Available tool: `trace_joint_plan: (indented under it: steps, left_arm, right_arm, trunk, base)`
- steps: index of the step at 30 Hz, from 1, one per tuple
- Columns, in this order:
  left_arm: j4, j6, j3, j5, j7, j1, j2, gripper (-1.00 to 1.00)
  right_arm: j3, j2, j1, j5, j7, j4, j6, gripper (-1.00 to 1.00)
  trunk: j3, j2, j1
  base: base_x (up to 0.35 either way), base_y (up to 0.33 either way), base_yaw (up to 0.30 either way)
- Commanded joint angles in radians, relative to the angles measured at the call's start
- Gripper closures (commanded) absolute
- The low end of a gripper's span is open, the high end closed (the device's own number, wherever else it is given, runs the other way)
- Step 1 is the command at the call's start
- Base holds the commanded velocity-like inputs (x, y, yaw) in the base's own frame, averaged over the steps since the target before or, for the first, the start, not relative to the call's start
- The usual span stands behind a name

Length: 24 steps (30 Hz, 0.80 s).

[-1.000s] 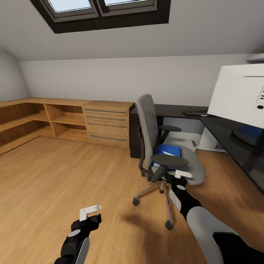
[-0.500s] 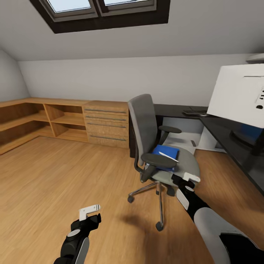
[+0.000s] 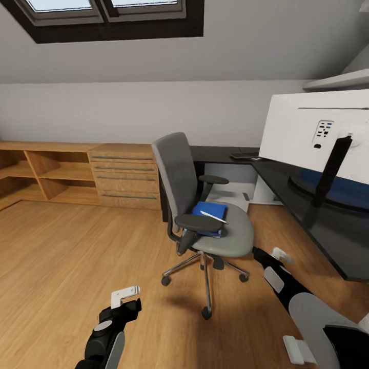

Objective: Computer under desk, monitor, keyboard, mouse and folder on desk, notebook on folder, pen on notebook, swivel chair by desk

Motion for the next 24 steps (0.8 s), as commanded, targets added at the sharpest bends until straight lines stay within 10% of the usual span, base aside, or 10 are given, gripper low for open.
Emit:
trace_joint_plan:
  steps: [1,24]
  left_arm:
    - [-0.001,0.003,-0.001,0.011,0.009,0.0,0.0,-1.0]
    - [-0.002,0.004,-0.002,0.012,0.009,0.0,0.001,-1.0]
  right_arm:
    - [0.001,-0.001,-0.001,-0.013,0.009,0.002,-0.004,-1.0]
    - [0.001,-0.007,-0.001,-0.098,0.059,0.015,0.001,-1.0]
  trunk:
    - [0.0,0.0,0.0]
    - [0.001,0.0,0.0]
  base:
    - [0.0,0.0,-0.281]
    - [0.128,0.0,-0.035]
